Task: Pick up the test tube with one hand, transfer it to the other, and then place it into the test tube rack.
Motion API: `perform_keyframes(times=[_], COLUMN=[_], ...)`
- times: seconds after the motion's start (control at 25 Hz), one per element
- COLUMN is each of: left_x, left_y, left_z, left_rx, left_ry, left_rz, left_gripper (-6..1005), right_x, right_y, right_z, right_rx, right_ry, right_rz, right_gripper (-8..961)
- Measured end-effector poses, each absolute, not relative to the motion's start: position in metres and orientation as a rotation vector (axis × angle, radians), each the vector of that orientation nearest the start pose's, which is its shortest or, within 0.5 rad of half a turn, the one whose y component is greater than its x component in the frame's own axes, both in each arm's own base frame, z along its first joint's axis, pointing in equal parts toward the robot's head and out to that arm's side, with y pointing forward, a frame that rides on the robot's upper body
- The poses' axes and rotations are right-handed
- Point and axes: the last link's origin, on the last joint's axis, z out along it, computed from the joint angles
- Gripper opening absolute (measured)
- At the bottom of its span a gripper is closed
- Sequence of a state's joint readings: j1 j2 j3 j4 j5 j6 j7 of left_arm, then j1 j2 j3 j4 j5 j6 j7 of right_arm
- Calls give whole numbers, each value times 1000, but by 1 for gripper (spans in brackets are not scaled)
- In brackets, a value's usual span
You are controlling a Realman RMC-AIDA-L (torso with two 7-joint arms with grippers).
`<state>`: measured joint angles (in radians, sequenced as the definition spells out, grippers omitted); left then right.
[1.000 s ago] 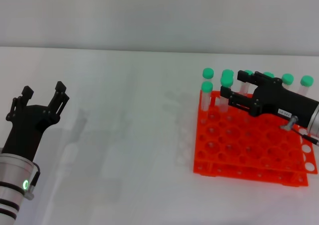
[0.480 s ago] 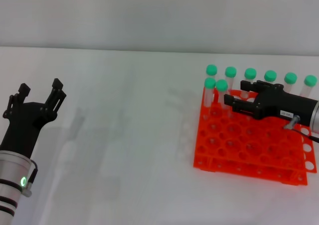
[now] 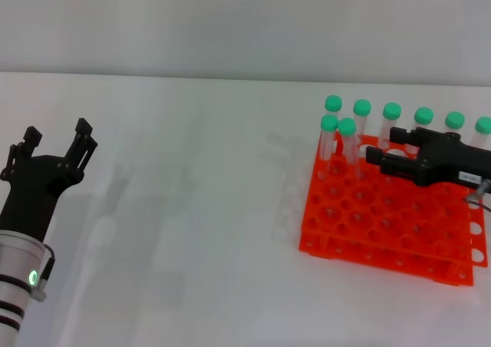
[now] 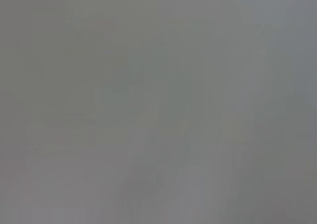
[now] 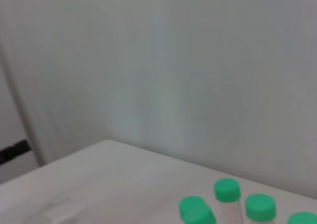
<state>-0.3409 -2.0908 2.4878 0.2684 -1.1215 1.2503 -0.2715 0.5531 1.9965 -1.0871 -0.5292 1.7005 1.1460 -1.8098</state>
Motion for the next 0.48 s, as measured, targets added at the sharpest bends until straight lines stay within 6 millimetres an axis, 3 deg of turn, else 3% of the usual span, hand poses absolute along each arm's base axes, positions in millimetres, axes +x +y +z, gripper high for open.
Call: perform_keyframes(times=[0.28,0.48], left_x=[-326,-326], left_y=[303,303], left_z=[-22,-23], left_rx=[-1444,-1444], left_ry=[-739,-742], left_rz=[-911,-914], left_gripper=[880,880], right_x=[262,301], right_y=[366,345], right_z=[26,65], right_rx=[-2447,-2084], right_ry=[623,537], right_rz=[864,979], right_gripper=[700,700])
